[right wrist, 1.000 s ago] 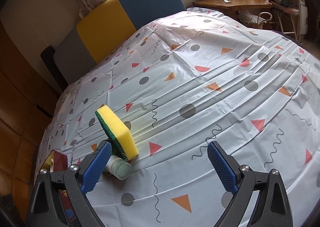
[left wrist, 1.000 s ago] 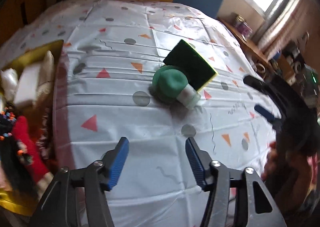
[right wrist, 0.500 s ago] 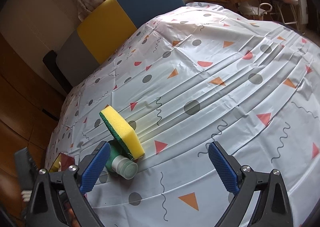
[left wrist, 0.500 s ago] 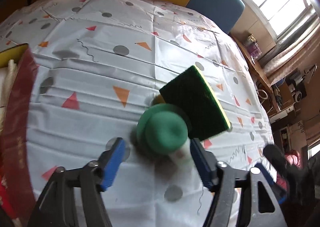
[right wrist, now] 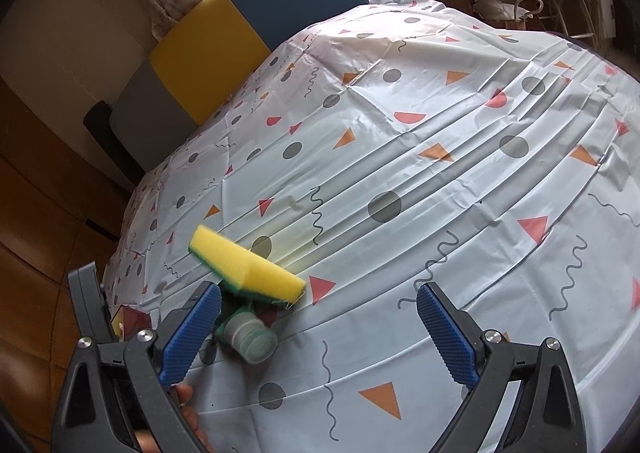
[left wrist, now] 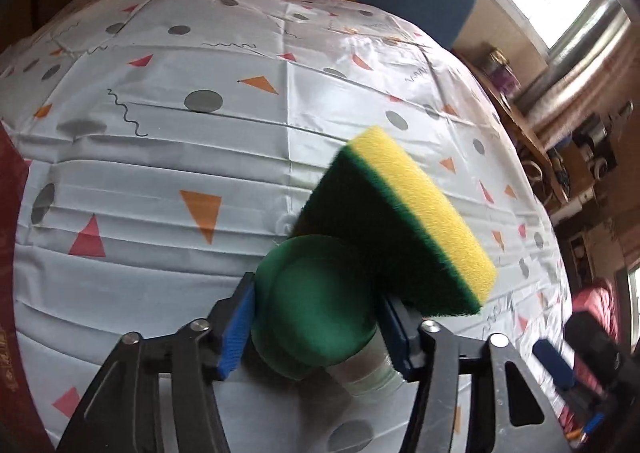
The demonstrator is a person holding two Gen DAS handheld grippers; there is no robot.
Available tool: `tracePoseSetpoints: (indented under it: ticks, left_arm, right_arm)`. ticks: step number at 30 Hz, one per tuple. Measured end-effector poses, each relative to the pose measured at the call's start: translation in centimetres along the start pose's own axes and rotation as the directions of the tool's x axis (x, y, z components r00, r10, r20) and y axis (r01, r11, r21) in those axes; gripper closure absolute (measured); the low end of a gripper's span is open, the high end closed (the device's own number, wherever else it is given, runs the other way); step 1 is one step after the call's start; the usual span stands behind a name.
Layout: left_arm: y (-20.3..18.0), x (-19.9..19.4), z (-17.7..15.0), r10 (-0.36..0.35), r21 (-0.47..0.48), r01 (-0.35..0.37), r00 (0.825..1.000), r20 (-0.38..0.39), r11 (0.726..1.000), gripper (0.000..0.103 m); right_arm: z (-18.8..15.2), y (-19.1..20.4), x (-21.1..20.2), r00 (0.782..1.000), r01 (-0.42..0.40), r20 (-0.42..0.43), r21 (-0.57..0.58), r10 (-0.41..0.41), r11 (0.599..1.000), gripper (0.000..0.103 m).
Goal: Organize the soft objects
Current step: 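Grasp the green-capped bottle with the left tool, then grasp the yellow sponge with the right tool while the left tool holds the bottle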
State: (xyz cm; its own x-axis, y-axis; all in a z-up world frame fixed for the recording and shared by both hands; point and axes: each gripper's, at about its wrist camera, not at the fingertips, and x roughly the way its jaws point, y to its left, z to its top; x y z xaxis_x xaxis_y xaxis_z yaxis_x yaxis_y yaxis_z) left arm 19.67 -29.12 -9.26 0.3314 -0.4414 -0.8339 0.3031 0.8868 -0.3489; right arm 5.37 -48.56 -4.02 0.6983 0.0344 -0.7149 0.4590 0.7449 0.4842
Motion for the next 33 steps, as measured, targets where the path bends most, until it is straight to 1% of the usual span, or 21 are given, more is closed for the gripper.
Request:
tracePoseSetpoints:
  ticks: [2,4,10,13,14,17,22,26,27,30,32,33]
  left_arm:
    - [0.3,-0.6,-0.4,-0.010,0.005,0.010,1.000,-0.024,1.000,0.052]
    - [0.6,-1.4,-1.2,-0.006,0.025,0.007,0.999,-0.035,1.000,0.052]
    - [1.7,-4.4,-5.3,0.014,0.082,-0.007,0.996,-0.091,0.997,0.052]
    - [2.2,-5.8,-7.9,0.033,0.124,-0.023,0.996,-0.085,0.992,0.051]
    - [2.2,-6.2,-8.7,0.033,0.139,-0.023,0.997,-0.067,0.990,0.050]
    - [2.5,-6.4,-9.4,0.028,0.150,-0.020,0.998,-0.047,0.989,0.047]
    - [2.0,-6.1,-9.7,0.050,0.199,-0.046,0.999,-0.014,0.979,0.045]
    - [2.0,-6.1,-9.9,0.029,0.210,-0.032,0.999,0.019,0.977,0.045]
    - [2.1,-6.2,-10.0,0.022,0.211,-0.027,1.000,0.022,0.977,0.045]
    - [2.5,-6.3,-10.0,0.005,0.205,-0.010,1.000,0.024,0.979,0.045]
    - [2.7,-6.4,-10.1,-0.003,0.206,-0.004,0.999,0.032,0.979,0.045]
    - [2.8,-6.5,-10.2,-0.007,0.205,-0.001,0.999,0.035,0.979,0.045]
  right_arm:
    - [0.0,0.0,0.0,1.000,0.004,0.001,0.000,-0.004,1.000,0.004]
    - [0.0,-0.2,0.1,1.000,0.009,0.002,0.004,-0.009,1.000,0.004]
    - [0.1,-0.5,-0.1,1.000,0.017,0.008,0.011,-0.017,1.000,0.004]
    - [0.0,-0.4,0.0,1.000,0.012,-0.003,0.005,-0.012,1.000,0.004]
    - [0.0,-0.3,0.1,1.000,0.012,-0.011,-0.001,-0.012,1.000,0.004]
    - [-0.4,0.2,0.6,0.999,0.010,-0.036,-0.031,-0.011,0.999,0.004]
    - [-1.4,2.0,1.2,0.998,0.003,-0.063,-0.143,-0.012,0.990,0.004]
    - [-2.3,3.9,1.6,0.997,0.002,-0.072,-0.258,-0.021,0.966,0.004]
    - [-2.5,4.3,1.7,0.997,-0.004,-0.074,-0.283,-0.018,0.959,0.004]
    - [-3.0,5.6,2.4,0.993,-0.043,-0.117,-0.358,0.000,0.933,0.004]
    - [-3.0,6.6,2.9,0.991,-0.052,-0.135,-0.417,-0.005,0.908,0.004]
    - [-2.9,7.3,3.3,0.988,-0.069,-0.155,-0.454,-0.002,0.888,0.004]
